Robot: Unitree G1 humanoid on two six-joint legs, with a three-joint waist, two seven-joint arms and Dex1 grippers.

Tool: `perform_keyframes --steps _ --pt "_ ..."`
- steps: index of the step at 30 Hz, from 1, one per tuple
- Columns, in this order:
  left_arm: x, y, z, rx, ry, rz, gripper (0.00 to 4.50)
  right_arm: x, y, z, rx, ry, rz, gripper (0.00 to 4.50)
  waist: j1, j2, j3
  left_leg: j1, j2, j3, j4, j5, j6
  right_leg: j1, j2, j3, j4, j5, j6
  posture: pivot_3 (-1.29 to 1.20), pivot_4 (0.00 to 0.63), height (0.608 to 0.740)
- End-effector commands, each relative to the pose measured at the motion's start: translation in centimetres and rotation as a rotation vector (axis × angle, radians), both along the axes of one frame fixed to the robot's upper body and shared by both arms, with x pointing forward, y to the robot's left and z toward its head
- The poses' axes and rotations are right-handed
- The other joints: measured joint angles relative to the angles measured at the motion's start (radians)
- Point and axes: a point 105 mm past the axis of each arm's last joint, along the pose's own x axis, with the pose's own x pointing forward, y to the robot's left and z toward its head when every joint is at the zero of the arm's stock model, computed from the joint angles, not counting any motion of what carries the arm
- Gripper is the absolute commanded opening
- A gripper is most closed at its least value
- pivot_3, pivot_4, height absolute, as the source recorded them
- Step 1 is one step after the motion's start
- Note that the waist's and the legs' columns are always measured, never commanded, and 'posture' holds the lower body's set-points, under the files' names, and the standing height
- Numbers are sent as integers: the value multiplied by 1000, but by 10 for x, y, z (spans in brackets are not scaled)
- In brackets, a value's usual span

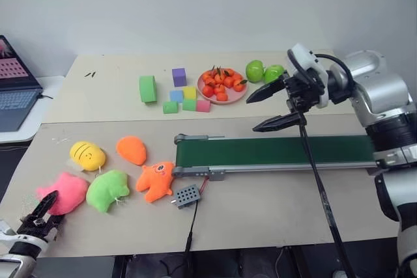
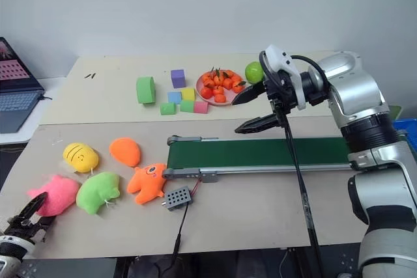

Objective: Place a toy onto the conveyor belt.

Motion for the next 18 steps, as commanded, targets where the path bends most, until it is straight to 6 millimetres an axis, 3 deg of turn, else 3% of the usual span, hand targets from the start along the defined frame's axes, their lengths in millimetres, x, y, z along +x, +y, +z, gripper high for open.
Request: perform_keyframes --steps 1,4,11,18 --pt "-6 6 -1 -1 13 12 1670 -8 -3 13 10 -32 38 4500 0 0 0 0 0 0 0 0 0 0 0 0 0 0 0 0 150 740" --pt "-11 14 10 -3 -36 43 965 -7 -3 12 10 -32 37 4500 -3 0 0 0 0 0 0 0 0 0 0 0 0 0 0 0 150 740" --pt "-30 13 37 32 -101 39 965 -4 3 7 10 -17 51 4500 -18 -1 0 0 1 0 0 0 0 0 0 0 0 0 0 0 150 740" --pt "-34 -21 100 163 -231 -29 965 1 13 1 10 -2 82 4500 -20 -2 1 0 2 0 0 -1 0 0 0 1 -1 0 0 0 150 740"
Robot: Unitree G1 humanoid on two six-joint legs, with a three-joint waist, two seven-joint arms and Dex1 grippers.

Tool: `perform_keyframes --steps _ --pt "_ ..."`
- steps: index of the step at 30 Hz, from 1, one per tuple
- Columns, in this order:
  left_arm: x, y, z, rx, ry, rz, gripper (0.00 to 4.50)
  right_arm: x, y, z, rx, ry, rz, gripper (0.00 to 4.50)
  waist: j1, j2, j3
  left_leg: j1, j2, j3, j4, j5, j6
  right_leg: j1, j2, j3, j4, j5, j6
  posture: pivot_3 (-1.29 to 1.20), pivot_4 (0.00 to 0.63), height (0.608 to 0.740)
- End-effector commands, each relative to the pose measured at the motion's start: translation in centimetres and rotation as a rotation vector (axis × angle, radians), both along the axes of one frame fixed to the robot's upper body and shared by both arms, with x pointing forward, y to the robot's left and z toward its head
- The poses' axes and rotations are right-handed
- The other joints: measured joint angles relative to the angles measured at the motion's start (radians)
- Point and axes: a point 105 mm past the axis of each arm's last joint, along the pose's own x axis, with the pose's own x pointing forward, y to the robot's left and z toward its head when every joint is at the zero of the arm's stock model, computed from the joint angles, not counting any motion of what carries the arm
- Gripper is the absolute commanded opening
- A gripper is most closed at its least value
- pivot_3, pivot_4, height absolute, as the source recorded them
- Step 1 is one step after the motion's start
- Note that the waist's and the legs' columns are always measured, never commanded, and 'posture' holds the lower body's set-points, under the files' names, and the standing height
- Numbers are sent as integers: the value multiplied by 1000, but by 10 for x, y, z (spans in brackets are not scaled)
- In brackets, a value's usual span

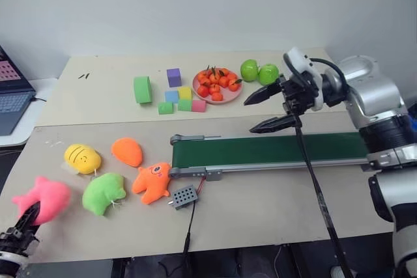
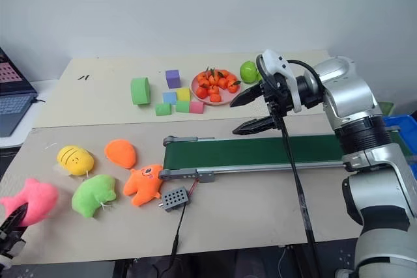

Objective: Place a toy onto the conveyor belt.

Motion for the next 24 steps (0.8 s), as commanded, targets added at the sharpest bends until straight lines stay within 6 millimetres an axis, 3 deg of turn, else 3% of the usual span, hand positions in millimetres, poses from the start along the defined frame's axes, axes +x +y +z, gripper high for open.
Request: perform_keyframes --steps 1,9,16,24 --pt "2 -20 45 106 -87 -25 965 -4 8 13 6 -42 86 4500 0 0 0 0 0 0 0 0 0 0 0 0 0 0 0 0 150 740" --pt "29 -61 105 325 -194 -198 965 3 14 18 33 -58 97 4500 10 0 0 0 -1 0 0 0 0 0 1 1 0 0 0 0 150 740" --pt "53 -89 125 447 -203 -391 965 1 12 71 301 -32 100 4500 7 1 1 0 -1 1 -1 0 0 0 1 1 -1 0 -1 0 150 740" --pt "90 -139 170 680 -254 -678 965 -1 -6 78 343 -72 61 4500 17 0 1 0 -1 2 -1 0 -1 0 4 2 -1 1 -2 0 150 740"
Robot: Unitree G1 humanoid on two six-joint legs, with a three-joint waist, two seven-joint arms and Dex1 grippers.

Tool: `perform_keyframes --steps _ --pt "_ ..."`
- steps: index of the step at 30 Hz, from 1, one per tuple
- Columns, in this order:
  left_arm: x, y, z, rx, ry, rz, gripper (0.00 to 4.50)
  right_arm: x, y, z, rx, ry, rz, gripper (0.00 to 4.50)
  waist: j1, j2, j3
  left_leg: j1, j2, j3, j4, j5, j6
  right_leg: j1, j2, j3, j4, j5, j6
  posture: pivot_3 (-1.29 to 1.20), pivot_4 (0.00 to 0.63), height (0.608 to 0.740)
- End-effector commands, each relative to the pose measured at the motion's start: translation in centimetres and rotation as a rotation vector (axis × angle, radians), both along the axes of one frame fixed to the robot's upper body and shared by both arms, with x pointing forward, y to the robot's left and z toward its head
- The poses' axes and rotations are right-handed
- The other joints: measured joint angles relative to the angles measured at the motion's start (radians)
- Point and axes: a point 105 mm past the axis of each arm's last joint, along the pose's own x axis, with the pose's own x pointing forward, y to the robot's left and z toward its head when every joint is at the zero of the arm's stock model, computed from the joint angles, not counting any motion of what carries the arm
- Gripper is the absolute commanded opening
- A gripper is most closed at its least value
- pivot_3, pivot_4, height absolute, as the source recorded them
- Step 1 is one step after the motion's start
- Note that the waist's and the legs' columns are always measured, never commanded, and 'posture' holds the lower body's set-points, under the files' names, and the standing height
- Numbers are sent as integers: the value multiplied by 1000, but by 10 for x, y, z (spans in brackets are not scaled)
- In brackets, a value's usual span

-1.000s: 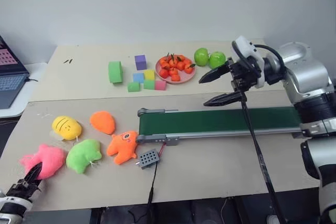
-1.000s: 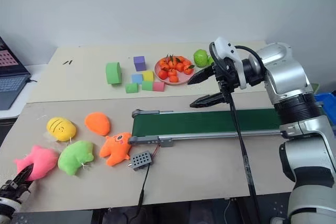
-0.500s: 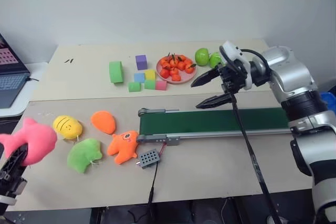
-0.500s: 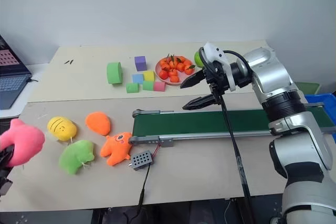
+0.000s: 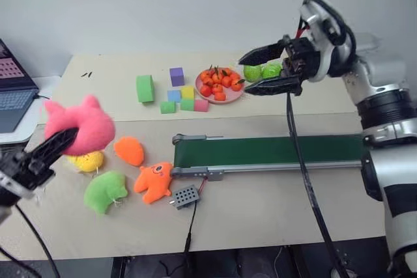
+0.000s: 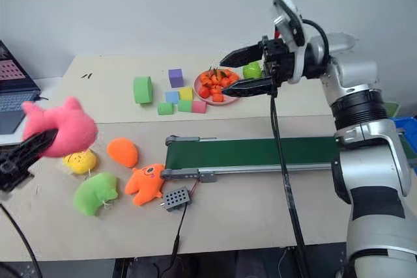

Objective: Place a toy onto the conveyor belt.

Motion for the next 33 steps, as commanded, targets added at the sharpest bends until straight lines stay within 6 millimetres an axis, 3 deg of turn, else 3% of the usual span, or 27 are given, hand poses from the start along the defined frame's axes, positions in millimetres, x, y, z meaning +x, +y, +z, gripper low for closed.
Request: perform_keyframes --steps 1,6,15,23,27,30,33 --pt "8 -26 20 140 -19 -120 965 -11 -11 10 42 -28 33 4500 3 -1 1 0 0 -1 1 0 0 0 1 -1 0 0 0 0 150 740" --pt "30 -45 39 337 -71 -174 965 -16 -28 18 176 14 3 4500 1 0 3 -2 2 0 -1 0 0 -1 3 0 1 1 -1 0 150 740" --pt "48 -87 57 528 -176 -363 965 -21 -48 18 256 -3 -102 4500 -10 0 3 -3 1 1 -2 0 0 -2 3 0 0 1 -1 0 150 740" --pt "79 -110 43 903 -394 -407 965 -26 -57 12 263 -23 -170 4500 -17 0 3 -2 1 2 0 0 0 -1 3 0 0 1 0 0 150 740" --pt "82 -123 49 920 -632 -410 965 -27 -60 11 265 -26 -187 4500 -16 0 4 -3 1 2 0 0 0 -1 3 0 0 1 0 0 150 740" --pt "88 -120 31 1134 -799 -362 965 -28 -60 11 269 -29 -197 4500 -15 0 4 -3 1 2 0 0 0 -1 2 0 -1 1 0 0 150 740" --pt "85 -120 21 1167 -882 -356 965 -28 -60 11 272 -31 -198 4500 -18 0 4 -3 1 3 -1 0 0 -1 2 0 -1 2 0 0 150 740"
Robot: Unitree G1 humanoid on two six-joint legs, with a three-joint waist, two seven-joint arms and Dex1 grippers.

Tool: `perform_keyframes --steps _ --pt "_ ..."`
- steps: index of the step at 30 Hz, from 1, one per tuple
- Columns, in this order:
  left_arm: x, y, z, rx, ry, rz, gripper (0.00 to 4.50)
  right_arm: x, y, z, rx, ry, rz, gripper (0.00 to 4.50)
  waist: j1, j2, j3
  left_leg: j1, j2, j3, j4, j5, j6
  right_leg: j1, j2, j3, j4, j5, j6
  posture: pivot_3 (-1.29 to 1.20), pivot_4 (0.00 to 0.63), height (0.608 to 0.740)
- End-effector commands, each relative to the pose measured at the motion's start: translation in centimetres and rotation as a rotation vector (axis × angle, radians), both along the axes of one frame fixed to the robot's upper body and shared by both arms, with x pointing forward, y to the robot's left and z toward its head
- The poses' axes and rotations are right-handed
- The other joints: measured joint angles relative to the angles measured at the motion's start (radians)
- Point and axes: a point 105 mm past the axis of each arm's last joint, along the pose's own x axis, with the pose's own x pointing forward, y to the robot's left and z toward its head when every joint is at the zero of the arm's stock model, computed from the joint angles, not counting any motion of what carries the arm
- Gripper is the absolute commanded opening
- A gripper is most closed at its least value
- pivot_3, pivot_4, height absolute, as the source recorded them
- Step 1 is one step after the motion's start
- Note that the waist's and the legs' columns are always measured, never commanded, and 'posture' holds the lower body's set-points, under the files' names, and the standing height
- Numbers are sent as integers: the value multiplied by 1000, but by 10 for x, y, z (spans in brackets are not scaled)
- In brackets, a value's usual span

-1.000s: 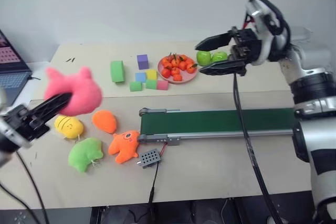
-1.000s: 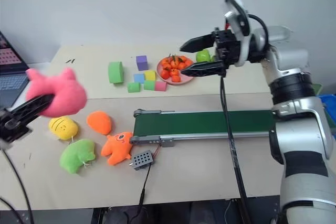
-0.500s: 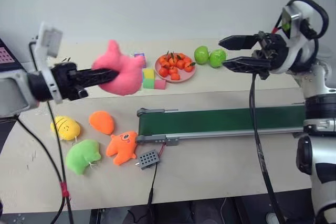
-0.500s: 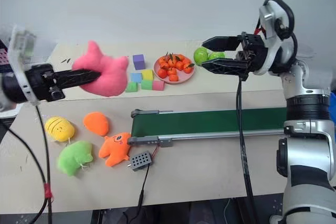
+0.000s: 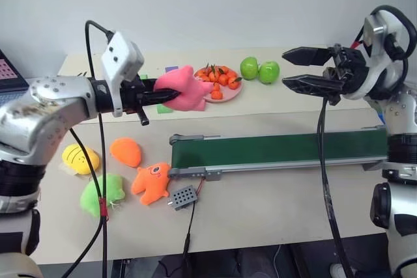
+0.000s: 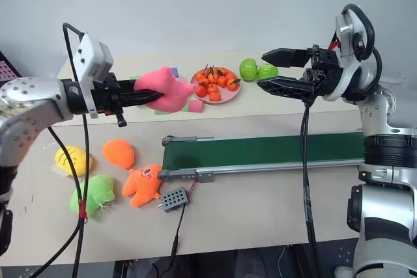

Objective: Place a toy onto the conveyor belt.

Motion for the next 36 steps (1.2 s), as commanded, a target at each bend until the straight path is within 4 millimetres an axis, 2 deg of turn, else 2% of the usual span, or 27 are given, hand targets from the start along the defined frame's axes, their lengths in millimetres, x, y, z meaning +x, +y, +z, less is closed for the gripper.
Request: perform_keyframes --steps 1,4,8,10,12,14,16,25,28,32,36 --pt "-6 -3 2 81 -203 -50 965 -8 -3 17 20 -65 2 4500 3 0 0 0 0 0 0 0 0 0 0 0 0 0 0 0 150 740" --pt "-4 -1 -3 117 -318 -33 965 -7 -2 18 19 -68 2 4500 11 0 0 -1 0 0 2 0 0 0 0 0 0 1 0 0 150 740" --pt "-13 0 -12 285 -653 -63 965 -5 1 19 12 -64 9 4500 16 0 0 -1 0 0 2 0 0 0 0 0 0 1 0 0 150 740" --pt "-13 1 -17 313 -728 -63 965 -5 2 19 10 -63 11 4500 20 0 0 -1 0 0 2 0 0 0 0 0 0 1 0 0 150 740" --pt "-12 2 -17 302 -808 -35 965 -5 2 19 4 -62 11 4500 26 0 0 -1 0 0 2 0 0 0 0 0 0 2 0 0 150 740" --pt "-13 -1 -12 354 -982 -19 965 -7 2 19 -2 -55 19 4500 28 0 0 -1 0 0 3 0 1 0 0 0 0 2 0 0 150 740" --pt "-14 -4 -17 371 -1035 -35 965 -8 2 20 -4 -55 17 4500 29 0 0 -1 0 0 3 0 1 0 0 0 0 2 1 0 150 740" --pt "-11 -13 -62 449 -1091 -129 965 -11 2 18 -9 -49 0 4500 26 0 0 -1 0 0 3 0 1 0 0 -1 0 2 1 0 150 740" --pt "-12 -15 -71 452 -1109 -147 965 -13 0 18 -9 -47 -10 4500 27 0 0 -1 0 0 3 0 1 0 0 -1 1 2 1 0 150 740" --pt "-9 -15 -90 446 -1058 -165 965 -14 -1 19 -10 -47 -20 4500 27 0 0 -1 0 0 3 0 1 0 0 -1 1 2 1 0 150 740" --pt "-4 -14 -101 452 -1023 -166 965 -15 -2 19 -10 -48 -26 4500 26 0 0 -1 0 0 3 0 1 0 0 -1 1 2 1 0 150 740"
